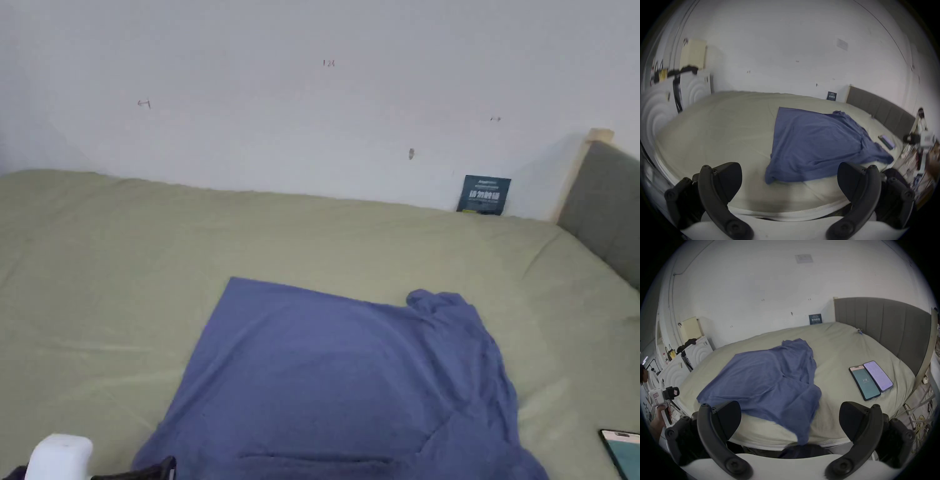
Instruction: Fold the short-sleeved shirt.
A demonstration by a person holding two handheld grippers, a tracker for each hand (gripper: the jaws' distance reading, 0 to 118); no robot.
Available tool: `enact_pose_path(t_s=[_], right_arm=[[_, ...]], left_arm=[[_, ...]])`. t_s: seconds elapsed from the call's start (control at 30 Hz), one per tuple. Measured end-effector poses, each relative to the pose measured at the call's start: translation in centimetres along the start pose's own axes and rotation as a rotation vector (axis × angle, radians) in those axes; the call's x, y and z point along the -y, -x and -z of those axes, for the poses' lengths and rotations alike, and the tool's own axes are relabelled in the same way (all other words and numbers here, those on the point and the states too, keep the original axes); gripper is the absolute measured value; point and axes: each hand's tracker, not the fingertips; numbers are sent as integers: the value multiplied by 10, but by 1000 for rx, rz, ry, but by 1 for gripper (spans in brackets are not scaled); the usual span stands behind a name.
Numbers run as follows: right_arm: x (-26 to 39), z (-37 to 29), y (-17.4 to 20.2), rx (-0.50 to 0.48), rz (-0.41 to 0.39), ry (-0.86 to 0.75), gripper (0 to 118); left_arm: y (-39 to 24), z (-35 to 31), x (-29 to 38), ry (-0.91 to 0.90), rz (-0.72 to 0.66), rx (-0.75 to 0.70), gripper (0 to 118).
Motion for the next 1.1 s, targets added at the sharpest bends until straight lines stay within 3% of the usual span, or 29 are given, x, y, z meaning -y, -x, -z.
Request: enact_pose_path(t_s=[0.1,0.13,0.17,0.2,0.23,0.27,0.33,0.43,0.47,0.5,0.53,0.57,0.73,0.77,0.8,0.9,0.93,0.97,1.1], right_arm=[[7,-20,24,10,-50,-11,116],[11,-23,28,16,-62,-11,109],[15,-24,33,27,-80,-13,73],[22,-22,39,65,-107,-3,26],[27,-20,43,112,-129,16,0],[31,-18,42,91,-116,16,0],[34,-11,42,22,-76,83,0],[36,-4,42,48,-105,90,0],[36,-3,43,51,-107,94,0],[35,-3,42,49,-105,96,0],[34,-1,40,43,-98,98,0],[34,0,38,44,-90,101,0],[32,0,35,59,-58,116,0],[32,1,33,64,-57,124,0],[32,2,31,71,-58,132,0],[32,7,23,93,-61,157,0],[31,9,19,101,-59,163,0],[30,11,16,106,-57,171,0],[25,23,5,121,-57,197,0]], left_arm=[[-15,-20,5,67,104,-61,114],[-10,-19,7,114,102,-62,108],[-9,-19,11,134,103,-54,77],[-9,-16,15,168,124,-72,33],[-10,-10,20,205,155,-105,0],[-4,-1,25,209,184,-133,0],[6,14,29,277,111,-58,0],[13,37,34,286,120,-52,0],[16,46,33,298,123,-45,8],[17,54,33,305,119,-42,38],[18,63,31,312,115,-47,86],[20,75,31,350,115,-56,114],[21,108,26,364,156,-66,110],[23,114,26,366,158,-67,103],[24,118,25,371,157,-61,87],[26,126,23,377,125,-61,55],[27,128,24,383,99,-57,10],[31,128,24,384,52,-41,0],[28,126,25,394,34,-24,0]])
